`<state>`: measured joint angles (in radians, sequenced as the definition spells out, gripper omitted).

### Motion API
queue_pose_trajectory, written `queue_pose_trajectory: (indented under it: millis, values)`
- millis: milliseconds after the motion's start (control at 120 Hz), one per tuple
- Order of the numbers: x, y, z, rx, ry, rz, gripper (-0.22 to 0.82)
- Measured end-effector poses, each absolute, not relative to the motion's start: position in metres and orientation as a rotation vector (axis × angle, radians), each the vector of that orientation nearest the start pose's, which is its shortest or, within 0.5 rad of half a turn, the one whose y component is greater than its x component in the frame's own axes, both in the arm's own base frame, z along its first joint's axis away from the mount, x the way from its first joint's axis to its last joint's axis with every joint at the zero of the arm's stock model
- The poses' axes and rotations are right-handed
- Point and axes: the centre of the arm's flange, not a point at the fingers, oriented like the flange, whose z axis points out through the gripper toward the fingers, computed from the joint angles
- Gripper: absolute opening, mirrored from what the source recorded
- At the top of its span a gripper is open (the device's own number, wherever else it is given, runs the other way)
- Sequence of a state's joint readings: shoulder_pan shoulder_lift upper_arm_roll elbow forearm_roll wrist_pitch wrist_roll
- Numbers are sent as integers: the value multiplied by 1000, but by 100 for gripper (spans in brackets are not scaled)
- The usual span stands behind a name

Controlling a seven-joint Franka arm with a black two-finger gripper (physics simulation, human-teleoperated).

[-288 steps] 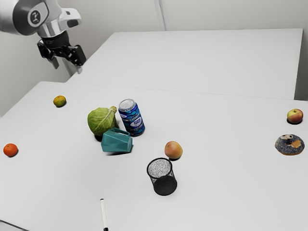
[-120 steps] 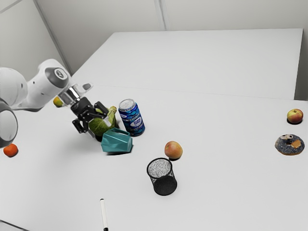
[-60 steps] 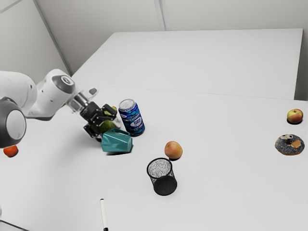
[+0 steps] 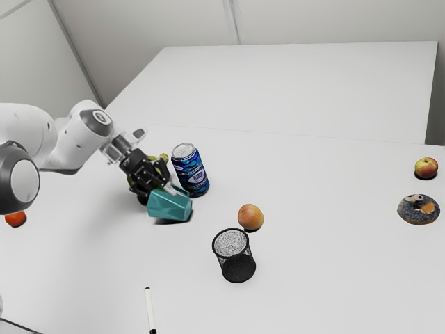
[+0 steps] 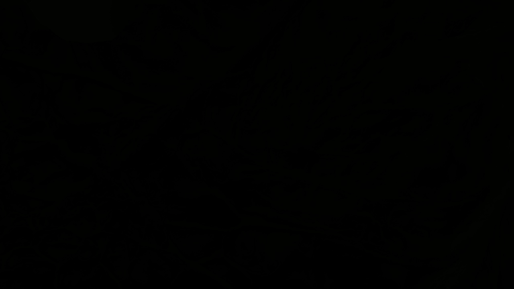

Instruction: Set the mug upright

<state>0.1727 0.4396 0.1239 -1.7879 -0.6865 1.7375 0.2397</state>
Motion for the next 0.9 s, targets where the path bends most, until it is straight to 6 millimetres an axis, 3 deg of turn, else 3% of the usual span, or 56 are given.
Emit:
queue_pose_trajectory:
  millis: [233, 408, 500, 617, 742, 900]
  values:
    - [594, 79, 324, 2418, 338, -355, -14]
    - [587, 56, 331, 2424, 313, -375, -16]
    - [585, 44, 344, 2468, 272, -371, -17]
    - [583, 15, 373, 2635, 128, -339, -17]
    - [584, -3, 394, 2863, -50, -275, -17]
    - [574, -13, 395, 3046, -207, -174, -17]
